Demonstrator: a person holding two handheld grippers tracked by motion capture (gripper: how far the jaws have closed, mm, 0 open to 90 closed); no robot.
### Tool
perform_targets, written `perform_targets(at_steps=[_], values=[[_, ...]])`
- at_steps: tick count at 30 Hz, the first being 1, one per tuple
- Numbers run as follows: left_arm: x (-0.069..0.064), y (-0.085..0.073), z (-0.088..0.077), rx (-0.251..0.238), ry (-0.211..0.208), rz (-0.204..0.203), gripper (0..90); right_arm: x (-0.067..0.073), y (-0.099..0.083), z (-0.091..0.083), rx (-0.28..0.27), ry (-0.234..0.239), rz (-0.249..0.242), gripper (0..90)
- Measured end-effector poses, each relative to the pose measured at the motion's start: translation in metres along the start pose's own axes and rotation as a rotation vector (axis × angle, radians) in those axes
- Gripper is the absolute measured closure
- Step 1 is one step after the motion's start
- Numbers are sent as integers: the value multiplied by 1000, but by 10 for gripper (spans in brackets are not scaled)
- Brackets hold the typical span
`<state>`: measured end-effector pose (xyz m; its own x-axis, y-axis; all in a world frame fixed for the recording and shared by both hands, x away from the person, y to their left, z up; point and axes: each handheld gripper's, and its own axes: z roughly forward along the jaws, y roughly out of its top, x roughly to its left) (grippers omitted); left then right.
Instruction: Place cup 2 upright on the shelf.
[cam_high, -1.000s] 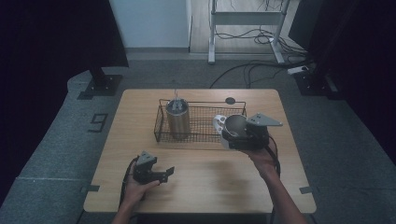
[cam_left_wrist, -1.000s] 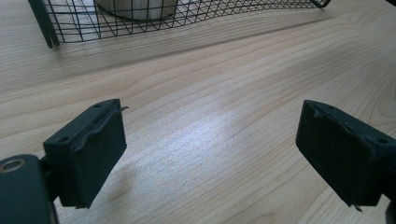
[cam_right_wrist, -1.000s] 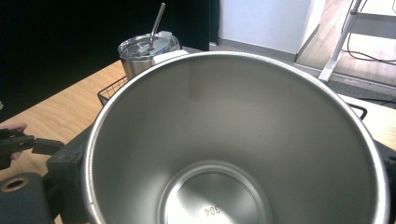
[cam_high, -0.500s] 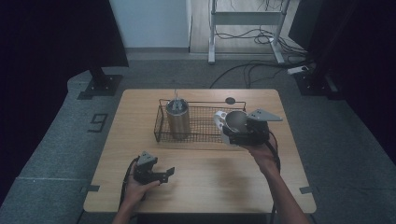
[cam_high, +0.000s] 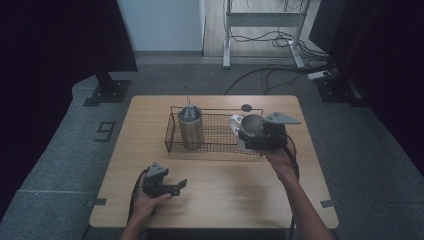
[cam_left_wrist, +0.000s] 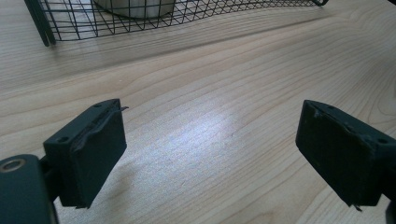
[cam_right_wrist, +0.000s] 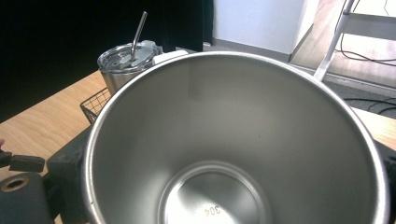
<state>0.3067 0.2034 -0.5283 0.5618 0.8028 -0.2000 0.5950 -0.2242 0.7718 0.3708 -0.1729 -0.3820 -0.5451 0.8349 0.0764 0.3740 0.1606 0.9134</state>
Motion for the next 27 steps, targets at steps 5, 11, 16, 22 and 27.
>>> perform_targets(at_steps=[5, 11, 16, 22, 27], values=[[0, 0, 0, 2, 0, 0, 86, -1, 3, 4, 5, -2, -3, 64], [0, 0, 0, 4, 0, 0, 86, -5, 5, 9, 8, -5, -3, 64], [0, 0, 0, 5, 0, 1, 86, -11, 7, 16, 20, -11, 10, 64], [1, -1, 1, 7, 1, -2, 87, -18, 9, 23, 31, -26, 10, 64], [1, -1, 1, 9, 1, 0, 87, -23, 9, 29, 36, -29, 21, 64]])
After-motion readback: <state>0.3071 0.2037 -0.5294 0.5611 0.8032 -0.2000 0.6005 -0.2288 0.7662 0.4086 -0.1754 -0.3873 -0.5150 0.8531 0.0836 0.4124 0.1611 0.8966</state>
